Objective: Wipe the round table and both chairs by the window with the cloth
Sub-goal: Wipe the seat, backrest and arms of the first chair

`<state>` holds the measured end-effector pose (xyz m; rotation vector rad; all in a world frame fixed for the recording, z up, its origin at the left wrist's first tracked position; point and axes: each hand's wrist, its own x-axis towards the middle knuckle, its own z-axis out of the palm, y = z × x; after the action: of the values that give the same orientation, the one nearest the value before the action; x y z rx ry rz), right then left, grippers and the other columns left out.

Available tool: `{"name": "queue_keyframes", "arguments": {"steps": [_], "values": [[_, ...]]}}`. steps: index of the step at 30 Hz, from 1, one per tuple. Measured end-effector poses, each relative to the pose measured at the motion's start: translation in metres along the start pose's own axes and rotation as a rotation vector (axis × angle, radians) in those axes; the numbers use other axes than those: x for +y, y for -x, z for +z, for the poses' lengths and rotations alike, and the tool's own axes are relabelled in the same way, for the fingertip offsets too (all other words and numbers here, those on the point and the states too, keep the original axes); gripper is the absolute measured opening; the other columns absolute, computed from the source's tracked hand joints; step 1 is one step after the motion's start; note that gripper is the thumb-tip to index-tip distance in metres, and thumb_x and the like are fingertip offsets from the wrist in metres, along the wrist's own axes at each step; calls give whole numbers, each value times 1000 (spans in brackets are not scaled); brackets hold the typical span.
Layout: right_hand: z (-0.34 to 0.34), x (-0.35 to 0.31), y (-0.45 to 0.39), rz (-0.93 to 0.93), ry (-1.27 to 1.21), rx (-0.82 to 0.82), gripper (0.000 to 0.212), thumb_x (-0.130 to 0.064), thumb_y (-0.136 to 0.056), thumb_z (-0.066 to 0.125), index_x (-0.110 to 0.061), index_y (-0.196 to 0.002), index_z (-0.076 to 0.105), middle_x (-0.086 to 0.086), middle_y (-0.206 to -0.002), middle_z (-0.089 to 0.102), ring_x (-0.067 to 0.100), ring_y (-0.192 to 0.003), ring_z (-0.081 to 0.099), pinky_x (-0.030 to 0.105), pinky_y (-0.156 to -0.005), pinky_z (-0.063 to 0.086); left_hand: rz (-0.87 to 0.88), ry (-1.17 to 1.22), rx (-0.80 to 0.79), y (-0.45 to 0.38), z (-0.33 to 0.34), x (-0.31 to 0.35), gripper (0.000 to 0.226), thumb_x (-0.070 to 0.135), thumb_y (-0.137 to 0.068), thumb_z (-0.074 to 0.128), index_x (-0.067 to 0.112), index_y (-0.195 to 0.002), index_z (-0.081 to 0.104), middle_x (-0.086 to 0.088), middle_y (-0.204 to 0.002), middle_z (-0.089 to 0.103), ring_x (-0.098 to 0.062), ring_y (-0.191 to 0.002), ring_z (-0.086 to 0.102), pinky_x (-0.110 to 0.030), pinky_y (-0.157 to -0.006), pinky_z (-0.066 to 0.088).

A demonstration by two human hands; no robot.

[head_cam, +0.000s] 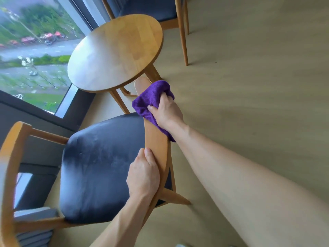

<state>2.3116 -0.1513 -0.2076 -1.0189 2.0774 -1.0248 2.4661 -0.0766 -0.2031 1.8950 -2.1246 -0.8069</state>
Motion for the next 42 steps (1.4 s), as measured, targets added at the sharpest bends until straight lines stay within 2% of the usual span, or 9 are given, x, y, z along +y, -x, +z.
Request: {"name": "queue_keyframes", "arguments": {"steps": [9, 14, 20, 23, 26, 32, 35, 39, 42], "values": [[4, -21, -62, -88, 216, -6, 41, -39, -96, 58, -10, -123, 47, 15, -127, 55, 37, -112, 59, 34, -74, 37, -60, 6, -36, -1, 0, 1, 44, 49, -98, 11, 23, -80, 41, 1, -75, 59, -18, -74, 58, -44, -76, 49], [12, -42, -105, -134, 334, -22, 38, -44, -94, 58, -17, -119, 50, 8, -125, 56, 34, -114, 57, 37, -80, 40, -116, -44, -70, -4, 5, -4, 42, 51, -98, 6, 27, -80, 35, 6, -72, 56, -5, -66, 50, -36, -65, 36], [22, -54, -114, -254, 467, 16, 29, -45, -91, 57, -24, -111, 57, 1, -114, 61, 29, -107, 57, 33, -73, 33, -139, -62, -122, -6, 6, -5, 40, 55, -95, 2, 30, -81, 30, 8, -74, 54, -4, -66, 48, -36, -69, 37], [21, -48, -104, -315, 488, -29, 31, -43, -92, 56, -26, -119, 58, -6, -129, 57, 24, -123, 47, 35, -79, 35, -132, -35, -122, -5, 5, -5, 41, 55, -95, 2, 30, -81, 32, 8, -75, 56, -4, -66, 49, -35, -69, 38], [17, -38, -90, -323, 475, -69, 39, -44, -92, 58, -31, -129, 55, -15, -146, 42, 18, -139, 32, 40, -95, 45, -108, -1, -102, -3, 2, -3, 45, 56, -95, 3, 28, -80, 35, 7, -75, 57, -6, -70, 52, -39, -72, 42], [9, -18, -52, -321, 473, -69, 48, -48, -92, 58, -35, -137, 50, -13, -157, 30, 20, -147, 19, 44, -107, 42, -70, 19, -84, -2, 2, -4, 47, 56, -95, 6, 25, -81, 39, 5, -80, 58, -23, -82, 58, -48, -81, 48], [7, -11, -28, -334, 466, -43, 50, -48, -92, 59, -31, -138, 50, -10, -157, 31, 21, -147, 19, 41, -111, 38, -63, 19, -63, -2, 2, -2, 46, 53, -98, 9, 25, -80, 41, 4, -80, 58, -25, -83, 58, -48, -81, 48], [5, -5, 2, -367, 474, -10, 52, -44, -93, 60, -24, -140, 52, -2, -157, 33, 26, -147, 20, 28, -116, 17, -67, 21, -45, -2, 3, -1, 45, 49, -101, 12, 24, -80, 43, 3, -81, 58, -26, -83, 58, -49, -82, 48], [4, 0, 21, -350, 455, -3, 52, -44, -93, 60, -24, -140, 51, -1, -157, 32, 27, -148, 18, 30, -118, 19, -75, 31, -35, -1, 3, -1, 46, 48, -101, 13, 24, -83, 48, 1, -85, 60, -29, -86, 59, -48, -84, 48]]}}
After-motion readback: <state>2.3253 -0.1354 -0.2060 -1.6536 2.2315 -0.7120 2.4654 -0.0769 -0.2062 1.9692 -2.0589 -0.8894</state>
